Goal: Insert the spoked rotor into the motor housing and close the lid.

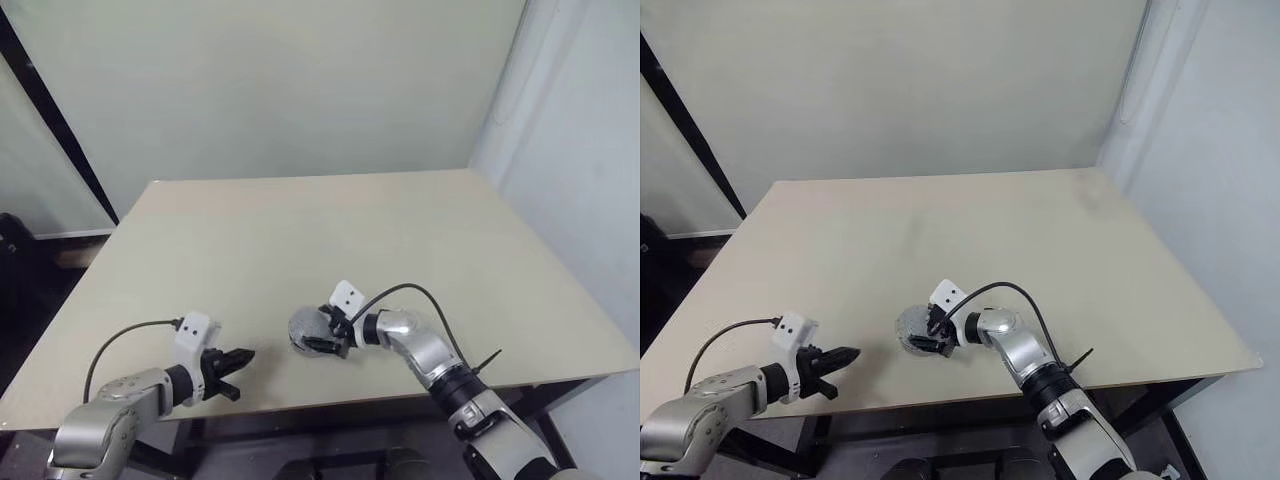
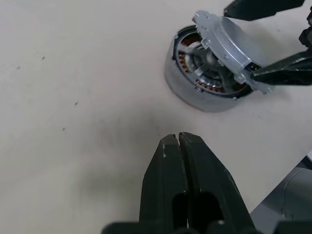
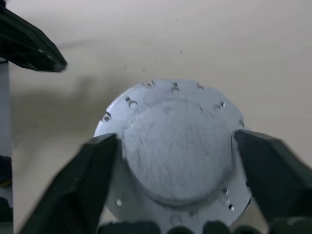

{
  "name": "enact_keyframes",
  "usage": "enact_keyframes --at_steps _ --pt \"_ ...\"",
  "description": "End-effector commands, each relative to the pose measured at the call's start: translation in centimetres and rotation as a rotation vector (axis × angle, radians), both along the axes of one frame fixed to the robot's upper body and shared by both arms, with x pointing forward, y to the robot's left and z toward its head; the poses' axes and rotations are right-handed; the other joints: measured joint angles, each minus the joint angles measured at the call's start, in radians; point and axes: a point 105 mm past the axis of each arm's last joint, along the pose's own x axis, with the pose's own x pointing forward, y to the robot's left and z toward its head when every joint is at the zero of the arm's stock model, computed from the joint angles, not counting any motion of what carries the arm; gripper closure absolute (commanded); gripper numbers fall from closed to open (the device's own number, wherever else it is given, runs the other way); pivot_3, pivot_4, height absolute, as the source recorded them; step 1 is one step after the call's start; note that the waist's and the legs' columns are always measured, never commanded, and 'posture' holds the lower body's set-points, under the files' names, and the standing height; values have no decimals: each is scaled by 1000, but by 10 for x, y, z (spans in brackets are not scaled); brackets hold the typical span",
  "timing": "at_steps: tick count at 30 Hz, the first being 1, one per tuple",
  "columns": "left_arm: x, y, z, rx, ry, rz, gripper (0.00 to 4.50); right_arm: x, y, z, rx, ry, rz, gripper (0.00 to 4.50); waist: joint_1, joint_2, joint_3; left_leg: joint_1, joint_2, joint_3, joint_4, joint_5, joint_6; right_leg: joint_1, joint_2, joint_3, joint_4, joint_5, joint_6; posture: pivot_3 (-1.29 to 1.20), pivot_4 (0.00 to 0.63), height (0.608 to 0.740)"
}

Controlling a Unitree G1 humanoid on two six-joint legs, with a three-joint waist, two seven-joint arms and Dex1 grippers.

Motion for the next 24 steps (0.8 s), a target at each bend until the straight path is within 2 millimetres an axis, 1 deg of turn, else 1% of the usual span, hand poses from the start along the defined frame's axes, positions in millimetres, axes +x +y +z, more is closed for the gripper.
enact_keyframes --at_steps 1,7,13,18,24 --pt "3 -1 13 10 -54 -12 4500 9 4 17 34 -52 -2 1238 0 0 0 0 0 0 0 0 0 0 0 0 0 0 0 0 0 740" --pt "4 -3 11 11 -50 -14 4500 9 4 15 29 -42 -4 1238 0 0 0 0 0 0 0 0 0 0 0 0 1 0 0 0 0 740" --pt "5 -6 7 21 -46 -21 4500 6 14 21 42 -19 -27 1238 0 0 0 1 0 0 0 0 0 0 0 0 1 0 0 0 0 740" --pt "6 -10 4 15 -45 -19 4500 10 17 20 -16 -15 -96 1238 0 0 0 1 0 0 0 0 0 0 0 0 1 0 0 0 0 740" --pt "5 -15 0 3 -43 -20 4500 16 15 12 -101 -19 -159 1238 0 0 0 1 0 0 1 0 0 0 0 0 1 0 0 0 0 740"
